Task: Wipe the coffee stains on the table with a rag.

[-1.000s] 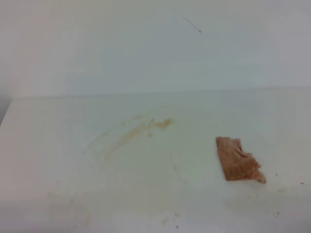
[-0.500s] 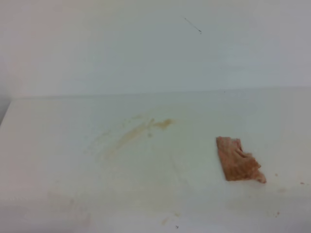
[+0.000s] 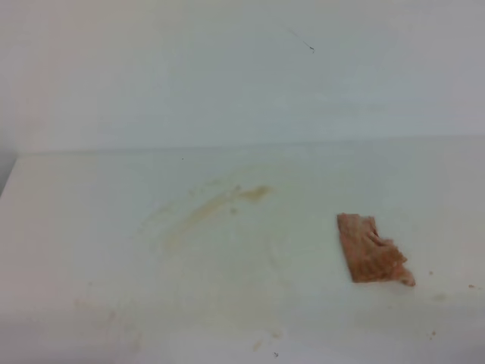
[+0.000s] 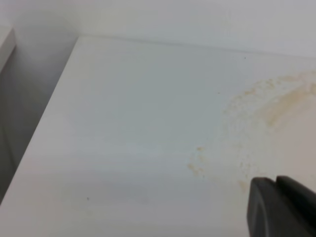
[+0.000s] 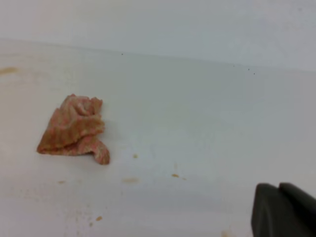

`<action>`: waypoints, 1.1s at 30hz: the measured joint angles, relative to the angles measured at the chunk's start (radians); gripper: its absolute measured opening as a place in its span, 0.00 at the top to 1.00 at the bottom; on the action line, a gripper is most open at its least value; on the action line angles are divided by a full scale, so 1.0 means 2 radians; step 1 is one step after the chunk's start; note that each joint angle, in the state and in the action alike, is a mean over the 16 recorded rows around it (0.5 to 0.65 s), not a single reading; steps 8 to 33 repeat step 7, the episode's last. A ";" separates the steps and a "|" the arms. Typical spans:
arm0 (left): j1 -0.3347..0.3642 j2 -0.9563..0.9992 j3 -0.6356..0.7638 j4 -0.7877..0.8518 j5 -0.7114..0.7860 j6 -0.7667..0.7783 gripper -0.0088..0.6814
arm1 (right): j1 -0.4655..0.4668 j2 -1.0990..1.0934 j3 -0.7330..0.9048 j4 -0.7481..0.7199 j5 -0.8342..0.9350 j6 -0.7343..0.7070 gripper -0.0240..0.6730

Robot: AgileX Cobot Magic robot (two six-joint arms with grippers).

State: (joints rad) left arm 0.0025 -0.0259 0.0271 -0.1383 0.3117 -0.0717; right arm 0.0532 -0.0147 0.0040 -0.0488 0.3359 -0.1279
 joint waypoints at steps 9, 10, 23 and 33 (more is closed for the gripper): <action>0.000 0.001 0.002 0.000 0.000 0.000 0.99 | 0.000 0.000 0.000 0.000 0.000 0.000 0.97; 0.000 0.001 0.002 0.000 0.000 0.000 0.99 | 0.000 0.000 0.000 0.000 0.000 0.000 0.97; 0.000 0.001 0.002 0.000 0.000 0.000 0.99 | 0.000 0.000 0.000 0.000 0.000 0.000 0.97; 0.000 0.001 0.002 0.000 0.000 0.000 0.99 | 0.000 0.000 0.000 0.000 0.000 0.000 0.97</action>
